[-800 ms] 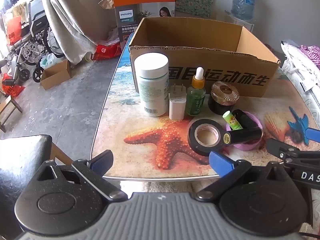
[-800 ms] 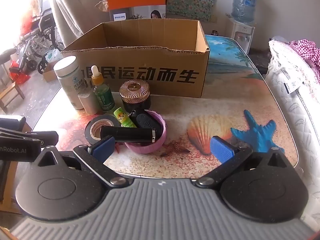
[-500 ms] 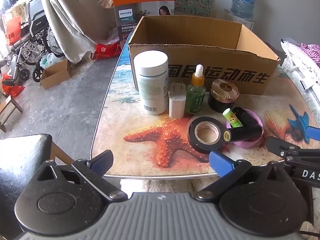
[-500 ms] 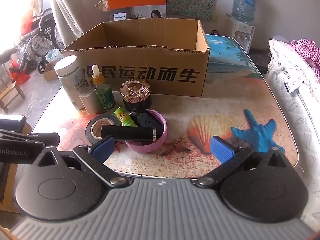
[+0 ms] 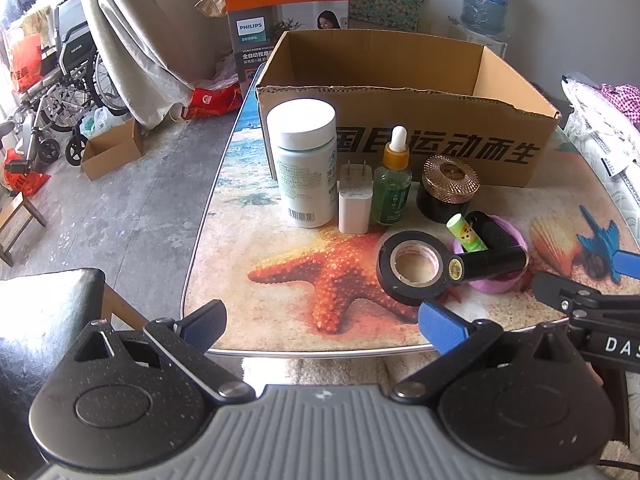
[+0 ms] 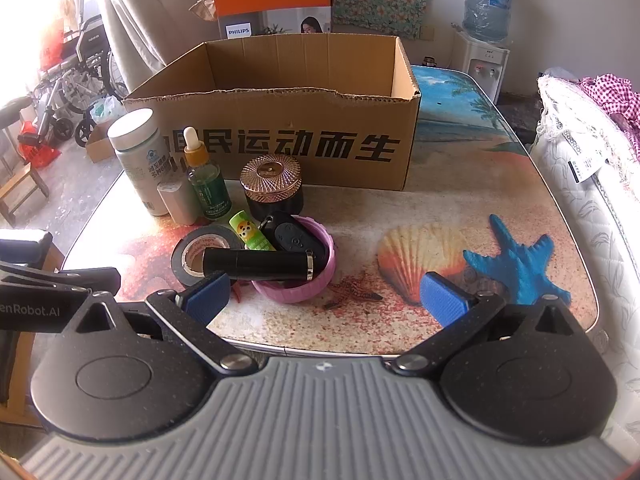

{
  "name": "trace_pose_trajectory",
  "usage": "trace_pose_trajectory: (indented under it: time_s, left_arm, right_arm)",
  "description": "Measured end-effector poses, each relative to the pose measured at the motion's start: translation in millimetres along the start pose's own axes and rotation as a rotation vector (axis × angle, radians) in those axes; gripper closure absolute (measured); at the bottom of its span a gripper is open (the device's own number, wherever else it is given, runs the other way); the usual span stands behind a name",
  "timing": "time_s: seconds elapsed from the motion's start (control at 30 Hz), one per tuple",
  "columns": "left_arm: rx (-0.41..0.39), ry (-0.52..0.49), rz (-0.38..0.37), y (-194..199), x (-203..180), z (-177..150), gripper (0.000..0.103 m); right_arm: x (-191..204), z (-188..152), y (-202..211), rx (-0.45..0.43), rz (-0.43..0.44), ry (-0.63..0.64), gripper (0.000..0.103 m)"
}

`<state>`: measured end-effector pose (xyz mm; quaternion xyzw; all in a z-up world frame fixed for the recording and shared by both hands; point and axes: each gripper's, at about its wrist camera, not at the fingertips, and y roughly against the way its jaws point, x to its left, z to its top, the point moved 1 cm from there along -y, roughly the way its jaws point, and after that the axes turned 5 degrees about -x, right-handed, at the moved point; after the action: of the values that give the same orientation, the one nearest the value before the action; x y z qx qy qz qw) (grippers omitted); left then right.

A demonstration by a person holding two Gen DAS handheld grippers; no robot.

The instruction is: Organize rigid objects

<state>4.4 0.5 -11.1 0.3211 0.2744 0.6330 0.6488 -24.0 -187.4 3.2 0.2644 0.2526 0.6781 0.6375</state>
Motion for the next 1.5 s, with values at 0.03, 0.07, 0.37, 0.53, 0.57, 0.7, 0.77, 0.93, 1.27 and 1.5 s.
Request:
trace_pose_trajectory:
  time_s: [0.03, 0.07, 0.37, 0.53, 0.57, 0.7, 0.77, 0.93, 1.27, 1.5]
  left_arm:
    - [0.001, 0.000, 0.001, -0.3, 0.5, 0.0, 0.000]
    - [0.002, 0.000, 0.001, -0.5, 0.9, 0.0, 0.000]
    - [0.006, -0.004, 0.008, -2.9, 1.7, -0.2, 0.000]
    - [0.007, -0.005, 0.009, -3.5, 1.9, 0.0, 0.000]
    - [0.007, -0.006, 0.010, -3.7, 2.0, -0.2, 0.000]
    - [0.005, -0.006, 0.014, -3.8, 2.7, 0.0, 0.000]
    - [0.005, -0.006, 0.016, -3.7, 3.3, -0.3, 0.000]
    - [0.006, -0.008, 0.019, -3.3, 2.4, -0.2, 0.000]
    - [0.006, -0.009, 0.019, -3.4, 2.6, -0.2, 0.000]
    - [0.007, -0.008, 0.019, -3.5, 2.8, -0.1, 0.000]
  right_arm:
    - [0.0, 0.0, 0.1, 0.000, 0.000, 0.000, 0.001]
    - [0.0, 0.0, 0.2, 0.000, 0.001, 0.000, 0.001]
    - [1.1, 0.4, -0.1, -0.002, -0.001, 0.003, 0.001]
    - [1.3, 0.5, -0.1, -0.003, -0.002, 0.004, 0.001]
    - [1.7, 0.8, -0.1, -0.003, -0.002, 0.005, 0.001]
    - [2.3, 1.4, 0.5, -0.004, -0.001, 0.006, 0.001]
    - [3.7, 2.5, 1.4, -0.007, -0.001, 0.010, 0.001]
    - [4.5, 3.8, 2.1, -0.013, -0.001, 0.017, 0.001]
    - [6.0, 3.6, 2.1, -0.018, 0.003, 0.024, 0.001]
    - [6.4, 3.8, 1.9, -0.017, 0.004, 0.025, 0.001]
